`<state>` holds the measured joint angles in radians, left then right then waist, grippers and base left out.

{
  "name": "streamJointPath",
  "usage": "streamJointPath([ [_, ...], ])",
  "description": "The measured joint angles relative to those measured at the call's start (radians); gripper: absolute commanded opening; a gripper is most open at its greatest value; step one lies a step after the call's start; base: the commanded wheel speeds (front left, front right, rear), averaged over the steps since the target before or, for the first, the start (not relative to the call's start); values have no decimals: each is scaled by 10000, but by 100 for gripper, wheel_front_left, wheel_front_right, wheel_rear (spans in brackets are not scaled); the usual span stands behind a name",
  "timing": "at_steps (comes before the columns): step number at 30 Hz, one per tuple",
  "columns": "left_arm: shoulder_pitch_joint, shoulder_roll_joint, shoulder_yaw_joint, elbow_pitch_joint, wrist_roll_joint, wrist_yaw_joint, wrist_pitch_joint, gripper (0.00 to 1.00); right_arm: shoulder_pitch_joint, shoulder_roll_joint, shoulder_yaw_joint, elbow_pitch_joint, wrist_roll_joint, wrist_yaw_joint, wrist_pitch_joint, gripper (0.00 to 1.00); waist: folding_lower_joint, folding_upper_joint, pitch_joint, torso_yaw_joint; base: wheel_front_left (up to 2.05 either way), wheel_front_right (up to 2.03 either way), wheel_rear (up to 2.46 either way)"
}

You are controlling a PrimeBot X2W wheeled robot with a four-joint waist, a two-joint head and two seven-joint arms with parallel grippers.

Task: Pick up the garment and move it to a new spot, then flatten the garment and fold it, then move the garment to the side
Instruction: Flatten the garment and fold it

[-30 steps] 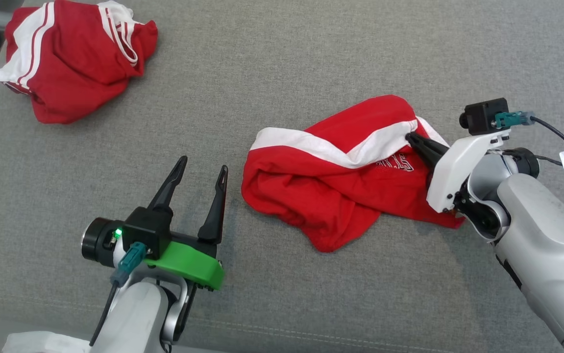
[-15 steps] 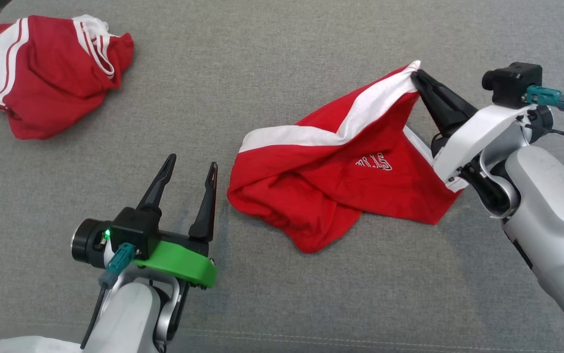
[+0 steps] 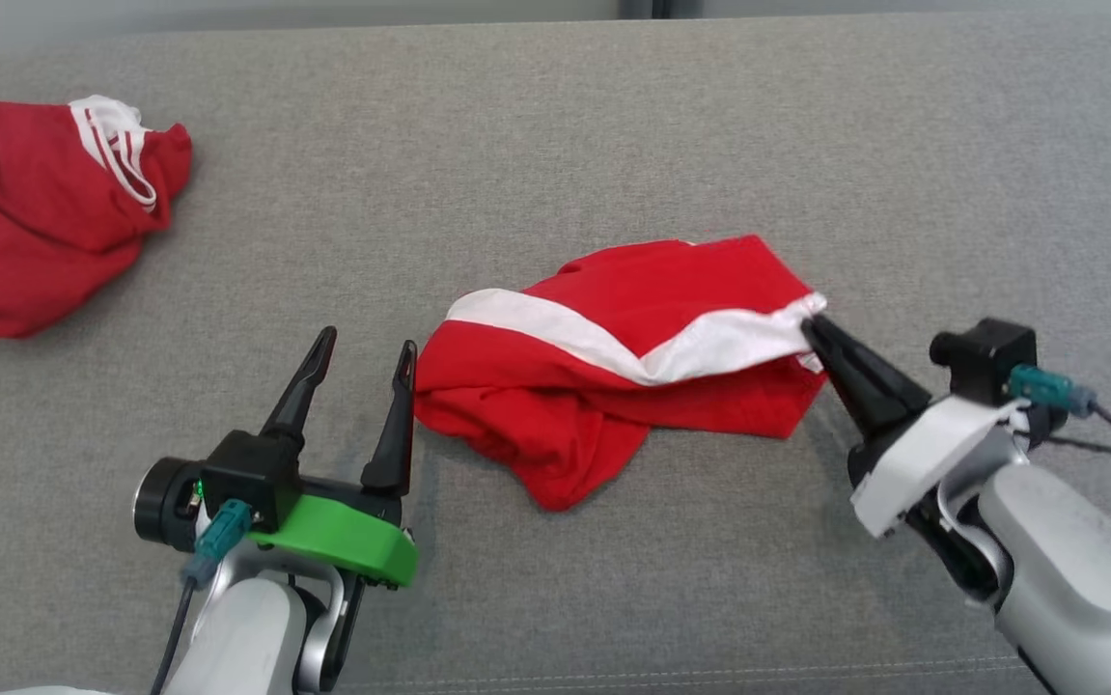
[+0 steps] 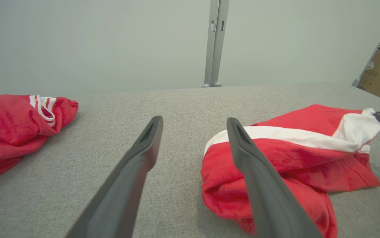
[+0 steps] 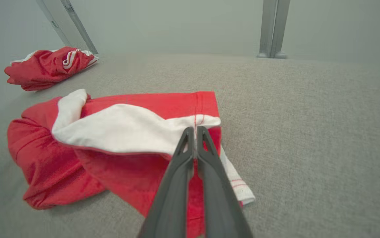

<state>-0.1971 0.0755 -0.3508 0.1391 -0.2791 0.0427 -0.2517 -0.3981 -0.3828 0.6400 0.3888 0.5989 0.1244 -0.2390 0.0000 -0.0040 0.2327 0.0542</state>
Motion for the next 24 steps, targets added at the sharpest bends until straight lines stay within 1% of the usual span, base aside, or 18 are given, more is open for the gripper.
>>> streamJointPath([
  [1,0,0,0,0,0,0,0,100,0,0,0,0,0,0,0,0,0,0,0,0,0,0,0],
  [4,39,6,82,-98,-65,-75,0,100,809,6,127,0,128,2,35,0,0,0,-80,-263,0,0,0],
  [5,63,12,134,-169,-67,-84,-2,100,1307,-117,274,109,50,-23,35,0,0,0,-136,-551,0,0,0],
  [7,76,10,123,-173,-67,-128,-2,100,1479,-167,155,190,159,-48,35,0,0,0,-163,-748,0,0,0],
  [8,76,10,94,-173,-69,-176,-2,100,1504,-236,180,236,98,-119,35,0,0,0,-174,-845,0,0,0],
  [10,77,8,-17,-155,-144,-255,-2,100,1524,-462,255,355,-182,-121,33,0,0,0,-189,-1036,0,0,0],
  [12,77,2,-178,-58,-207,-408,-2,100,1609,-596,255,447,-184,-140,33,0,0,0,-198,-1208,0,0,0],
  [13,70,-4,-332,29,-247,-529,6,100,1673,-627,257,487,-194,-217,33,0,0,0,-199,-1279,0,0,0],
  [17,62,-219,-610,324,-1005,-890,477,100,1917,-612,263,535,-196,-217,19,0,0,0,-184,-1409,0,0,0],
  [20,46,-249,-685,616,-1626,-1127,1014,100,1922,-579,314,527,-274,-217,17,0,0,0,-183,-1410,0,0,0],
  [24,-78,-280,-612,809,-2685,-1218,1693,100,1923,-589,426,543,-472,-217,15,0,0,0,-199,-1392,0,0,0],
])
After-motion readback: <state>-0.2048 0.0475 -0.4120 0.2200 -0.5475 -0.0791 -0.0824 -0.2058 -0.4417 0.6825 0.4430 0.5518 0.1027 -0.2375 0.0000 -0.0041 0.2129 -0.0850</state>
